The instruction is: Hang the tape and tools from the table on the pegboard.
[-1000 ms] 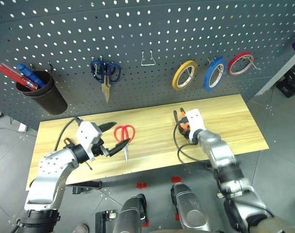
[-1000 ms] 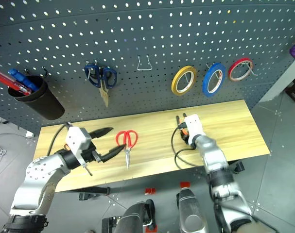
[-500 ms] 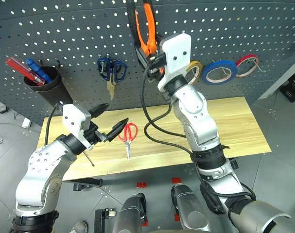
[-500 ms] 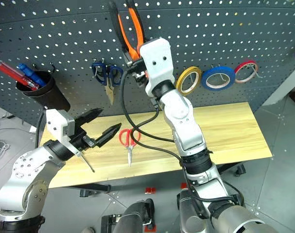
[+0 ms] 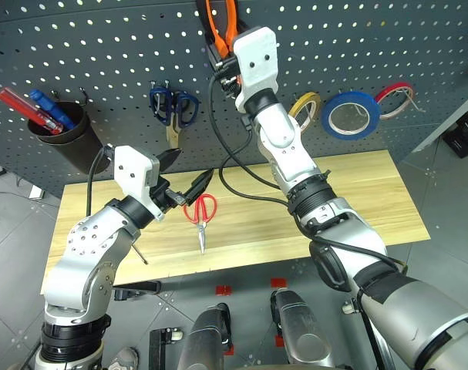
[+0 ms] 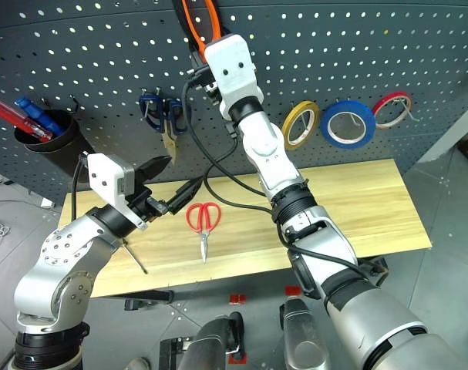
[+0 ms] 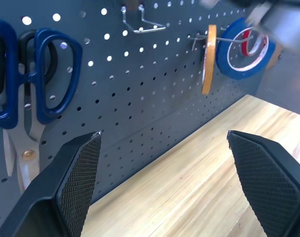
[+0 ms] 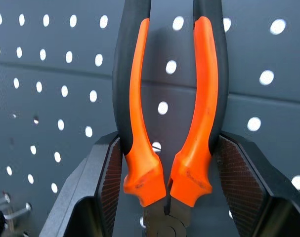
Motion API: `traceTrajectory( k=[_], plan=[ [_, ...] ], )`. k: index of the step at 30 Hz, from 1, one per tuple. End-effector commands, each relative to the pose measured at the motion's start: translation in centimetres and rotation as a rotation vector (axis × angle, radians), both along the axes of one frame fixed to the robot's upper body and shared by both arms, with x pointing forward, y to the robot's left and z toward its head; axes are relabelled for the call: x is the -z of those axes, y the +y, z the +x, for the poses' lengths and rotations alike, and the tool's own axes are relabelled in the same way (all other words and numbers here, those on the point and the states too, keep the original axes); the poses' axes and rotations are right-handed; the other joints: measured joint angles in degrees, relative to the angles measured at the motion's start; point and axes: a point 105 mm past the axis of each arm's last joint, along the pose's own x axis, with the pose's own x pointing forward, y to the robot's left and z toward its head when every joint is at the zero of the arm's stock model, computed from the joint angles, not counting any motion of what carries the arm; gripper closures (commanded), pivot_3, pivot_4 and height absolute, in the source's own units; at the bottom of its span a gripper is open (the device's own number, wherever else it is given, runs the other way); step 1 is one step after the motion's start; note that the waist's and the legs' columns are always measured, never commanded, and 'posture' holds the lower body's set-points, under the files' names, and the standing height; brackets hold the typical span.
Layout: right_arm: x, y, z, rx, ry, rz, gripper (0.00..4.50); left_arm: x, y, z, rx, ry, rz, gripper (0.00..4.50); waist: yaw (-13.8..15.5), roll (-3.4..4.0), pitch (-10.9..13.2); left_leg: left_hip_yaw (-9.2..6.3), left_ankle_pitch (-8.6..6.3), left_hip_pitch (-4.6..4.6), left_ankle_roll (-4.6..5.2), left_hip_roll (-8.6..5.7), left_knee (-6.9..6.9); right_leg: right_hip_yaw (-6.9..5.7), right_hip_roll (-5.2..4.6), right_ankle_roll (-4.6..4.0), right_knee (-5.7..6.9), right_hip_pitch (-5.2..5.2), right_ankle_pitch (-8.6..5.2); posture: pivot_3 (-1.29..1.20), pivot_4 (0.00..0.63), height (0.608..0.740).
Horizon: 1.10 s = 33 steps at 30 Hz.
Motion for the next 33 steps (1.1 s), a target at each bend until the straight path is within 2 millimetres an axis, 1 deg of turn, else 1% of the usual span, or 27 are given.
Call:
traceTrajectory(
  k=[1,5,8,10,13,18,20,22,23,24,27,29,31,32,33],
  plan=[
    [-0.3,-0.7,-0.3,0.045,-0.09,-0.023,1.99,-1.0,-0.2,-0.5,0.003,-0.052,0.002,0.21,0.3,0.01,0.0,-0.01,0.0,0.0,0.0,0.01,0.01,-0.01,0.0,0.0,0.01,0.01,0.0,-0.18,0.338,0.74],
    [1.2,-1.6,0.3,0.092,-0.086,-0.059,1.99,-0.8,-0.2,-0.5,0.001,-0.049,0.002,0.21,1.2,-0.02,0.2,-0.01,0.04,0.01,-0.05,0.03,0.01,-0.01,0.02,0.0,0.02,0.0,0.0,-0.19,0.341,0.74],
    [2.3,-2.0,0.6,0.112,-0.066,-0.069,1.99,-0.5,-0.1,-0.3,-0.01,-0.047,0.003,0.21,1.3,-0.04,0.5,0.0,0.1,0.0,-0.12,0.04,0.02,-0.01,0.02,0.0,0.05,-0.01,0.0,-0.19,0.341,0.74],
    [3.2,-2.3,1.1,0.127,-0.015,-0.069,1.99,-0.3,0.0,-0.1,-0.025,-0.047,0.001,0.21,1.3,-0.05,0.6,-0.02,0.11,0.0,-0.15,0.05,0.02,-0.03,0.03,-0.01,0.05,-0.01,0.0,-0.19,0.342,0.74],
    [5.2,-2.9,2.2,0.136,0.113,-0.039,1.99,0.2,0.2,0.2,-0.062,-0.038,-0.009,0.21,1.3,-0.05,0.6,0.0,0.12,0.0,-0.16,0.05,0.02,-0.03,0.03,-0.01,0.04,0.0,0.0,-0.2,0.339,0.74],
    [7.2,-3.9,2.8,0.138,0.228,-0.003,1.99,1.0,0.6,0.5,-0.121,-0.012,-0.03,0.21,1.6,-0.06,0.6,-0.05,0.13,0.08,-0.15,0.09,0.07,-0.1,0.03,-0.05,0.06,0.13,0.03,-0.21,0.337,0.74],
    [7.6,-4.1,2.7,0.123,0.248,-0.004,1.27,1.6,0.8,0.7,-0.137,0.02,-0.045,0.21,1.9,-0.09,0.6,-0.06,0.12,0.1,-0.14,0.08,0.08,-0.1,0.03,-0.05,0.07,0.14,0.03,-0.21,0.336,0.74],
    [7.9,-4.2,2.5,0.116,0.263,-0.017,0.67,1.9,1.0,0.8,-0.151,0.034,-0.065,0.21,2.3,-0.1,0.6,-0.06,0.12,0.1,-0.13,0.08,0.08,-0.11,0.03,-0.05,0.06,0.15,0.03,-0.22,0.335,0.74],
    [8.1,-4.3,2.3,0.107,0.27,-0.024,0.31,2.2,1.2,0.9,-0.173,0.045,-0.063,0.1,2.4,-0.09,0.6,-0.05,0.12,0.08,-0.13,0.08,0.07,-0.1,0.03,-0.06,0.05,0.12,0.04,-0.22,0.334,0.74],
    [8.3,-4.5,2.1,0.099,0.278,-0.032,0.04,2.6,1.5,1.0,-0.195,0.054,-0.063,0.0,2.5,-0.09,0.6,-0.05,0.13,0.02,-0.14,0.08,0.06,-0.09,0.03,-0.06,0.04,0.07,0.04,-0.23,0.334,0.74],
    [8.6,-4.8,1.4,0.072,0.307,-0.039,0.04,3.3,2.0,1.2,-0.238,0.083,-0.072,0.0,2.5,-0.08,0.6,-0.03,0.13,-0.03,-0.14,0.08,0.04,-0.08,0.03,-0.06,0.03,0.01,0.04,-0.23,0.333,0.74],
    [9.0,-4.5,0.3,0.011,0.33,-0.09,0.04,4.5,2.5,1.4,-0.307,0.136,-0.063,0.0,2.5,-0.08,0.6,-0.02,0.13,-0.03,-0.14,0.08,0.04,-0.07,0.03,-0.06,0.03,0.0,0.04,-0.24,0.334,0.74],
    [10.2,-3.5,-2.0,-0.136,0.387,-0.176,0.04,6.9,3.2,1.6,-0.414,0.27,-0.047,0.0,2.6,-0.09,0.6,-0.06,0.12,-0.01,-0.13,0.09,0.02,-0.1,0.04,-0.06,0.02,0.02,0.04,-0.24,0.336,0.74],
    [10.9,-3.0,-3.6,-0.228,0.413,-0.229,0.04,8.1,3.3,1.6,-0.458,0.332,-0.031,0.0,2.6,-0.1,0.6,-0.09,0.08,0.0,-0.07,0.09,0.01,-0.1,0.05,-0.06,0.02,0.04,0.04,-0.24,0.336,0.74],
    [11.4,-2.6,-5.1,-0.308,0.439,-0.273,0.04,8.8,3.1,1.5,-0.465,0.366,-0.027,0.0,2.7,-0.1,0.6,-0.11,0.0,0.0,0.07,0.08,0.01,-0.1,0.07,-0.05,0.02,0.06,0.03,-0.25,0.337,0.74]
  ],
)
